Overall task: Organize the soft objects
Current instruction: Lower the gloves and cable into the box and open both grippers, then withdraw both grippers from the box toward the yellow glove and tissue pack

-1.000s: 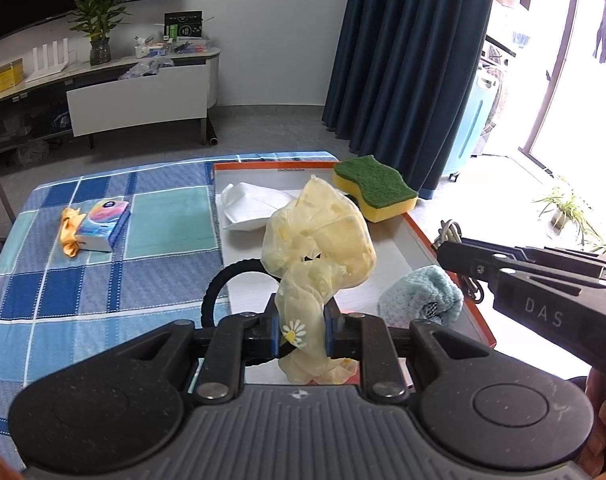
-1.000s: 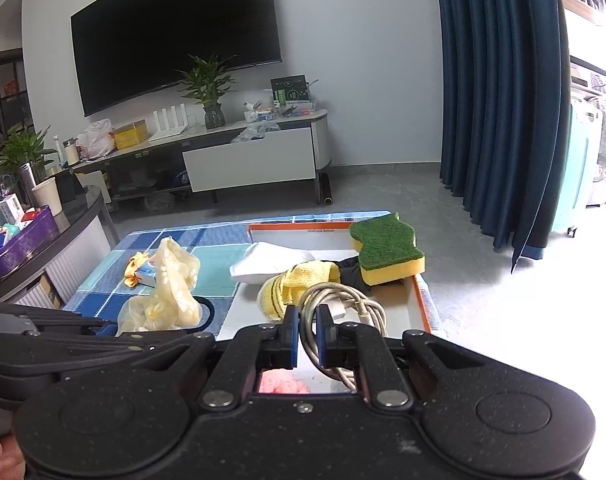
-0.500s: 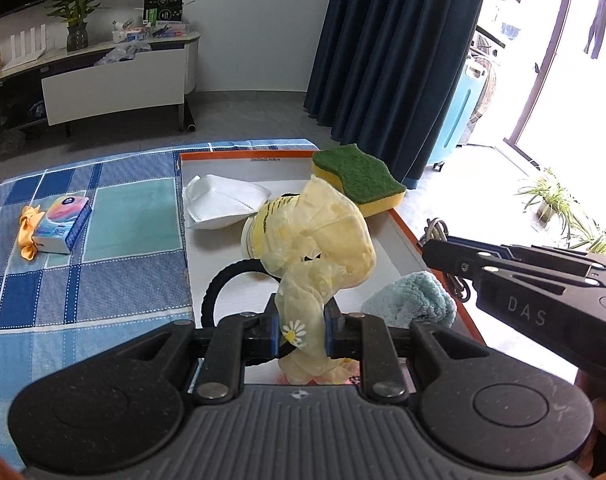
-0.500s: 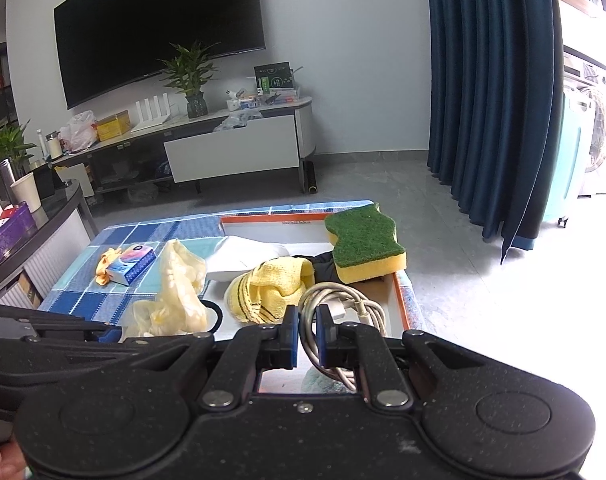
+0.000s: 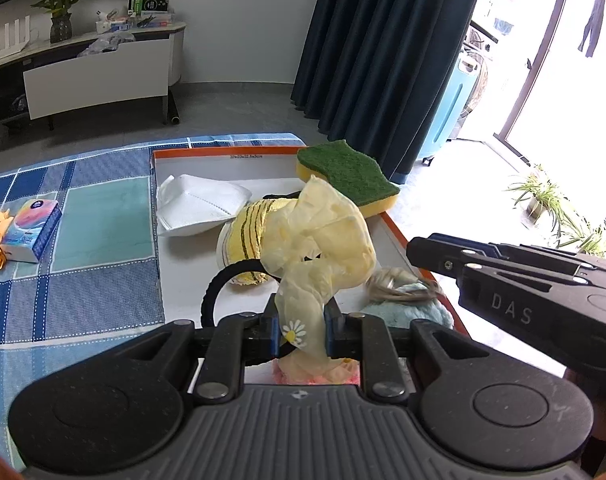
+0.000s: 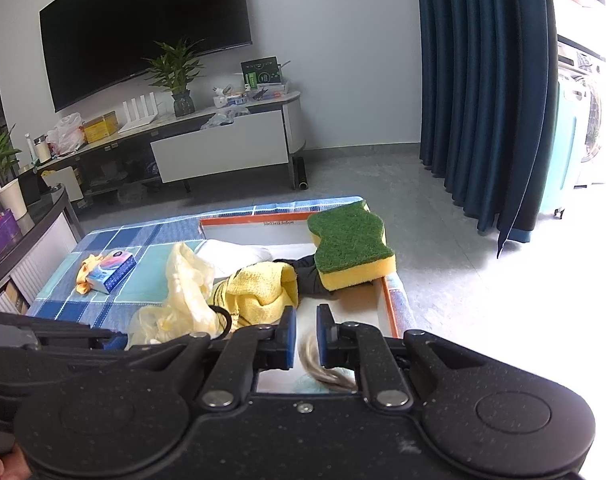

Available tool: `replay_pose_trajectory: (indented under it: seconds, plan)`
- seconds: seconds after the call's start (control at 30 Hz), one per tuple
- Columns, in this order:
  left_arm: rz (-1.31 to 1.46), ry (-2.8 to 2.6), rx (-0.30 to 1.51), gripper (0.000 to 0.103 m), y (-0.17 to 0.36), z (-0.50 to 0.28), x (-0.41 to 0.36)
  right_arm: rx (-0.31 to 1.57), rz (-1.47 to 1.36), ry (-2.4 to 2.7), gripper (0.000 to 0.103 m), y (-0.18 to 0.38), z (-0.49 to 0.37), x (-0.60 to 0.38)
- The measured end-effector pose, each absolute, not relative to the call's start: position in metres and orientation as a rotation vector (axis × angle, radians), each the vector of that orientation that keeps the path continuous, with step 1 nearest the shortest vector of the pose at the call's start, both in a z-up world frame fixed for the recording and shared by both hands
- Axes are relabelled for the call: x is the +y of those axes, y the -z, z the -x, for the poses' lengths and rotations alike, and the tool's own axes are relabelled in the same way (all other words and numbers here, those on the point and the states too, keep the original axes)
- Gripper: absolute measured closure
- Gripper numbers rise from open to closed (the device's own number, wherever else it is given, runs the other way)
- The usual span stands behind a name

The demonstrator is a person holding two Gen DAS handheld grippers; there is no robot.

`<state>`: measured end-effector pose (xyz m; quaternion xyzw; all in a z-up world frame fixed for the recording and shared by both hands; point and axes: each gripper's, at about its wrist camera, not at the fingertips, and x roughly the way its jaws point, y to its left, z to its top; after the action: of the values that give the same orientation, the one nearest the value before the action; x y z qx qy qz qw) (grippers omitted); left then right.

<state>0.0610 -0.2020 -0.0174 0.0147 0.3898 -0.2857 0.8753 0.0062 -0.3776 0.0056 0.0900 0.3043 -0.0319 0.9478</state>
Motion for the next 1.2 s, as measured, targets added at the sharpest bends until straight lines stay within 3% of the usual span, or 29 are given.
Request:
replay_pose_trajectory:
  seconds: [0.3,0.57,0.63,0.67,0.87,1.13,1.2]
  plan:
    - [-0.035,0.627,0.830,0.080,0.021,-0.068,-0.210,0.576,-0.197,0.109,0.080,-0.009,0.001,-0.388]
    - [-0.027,0.662,0.818,0.050,0.018,-0.067,-0.211,0.559,-0.192,0.124,0.074,-0.014,0.007,-0.388]
    - [-0.008,0.650,0.810,0.033,0.015,-0.067,-0.205,0.552,-0.185,0.124,0.072,-0.016,0.007,-0.385]
    - [0.005,0.640,0.800,0.030,0.013,-0.066,-0.201,0.549,-0.187,0.120,0.072,-0.017,0.007,-0.384]
    - [0.016,0.571,0.777,0.027,0.000,-0.064,-0.177,0.538,-0.178,0.081,0.063,-0.023,0.007,-0.367]
    - [0.020,0.424,0.780,0.018,-0.001,-0.060,-0.133,0.555,-0.147,0.008,0.033,-0.025,-0.001,-0.331]
    - [0.029,0.393,0.784,0.018,0.000,-0.061,-0.119,0.568,-0.147,-0.019,0.033,-0.023,-0.005,-0.322]
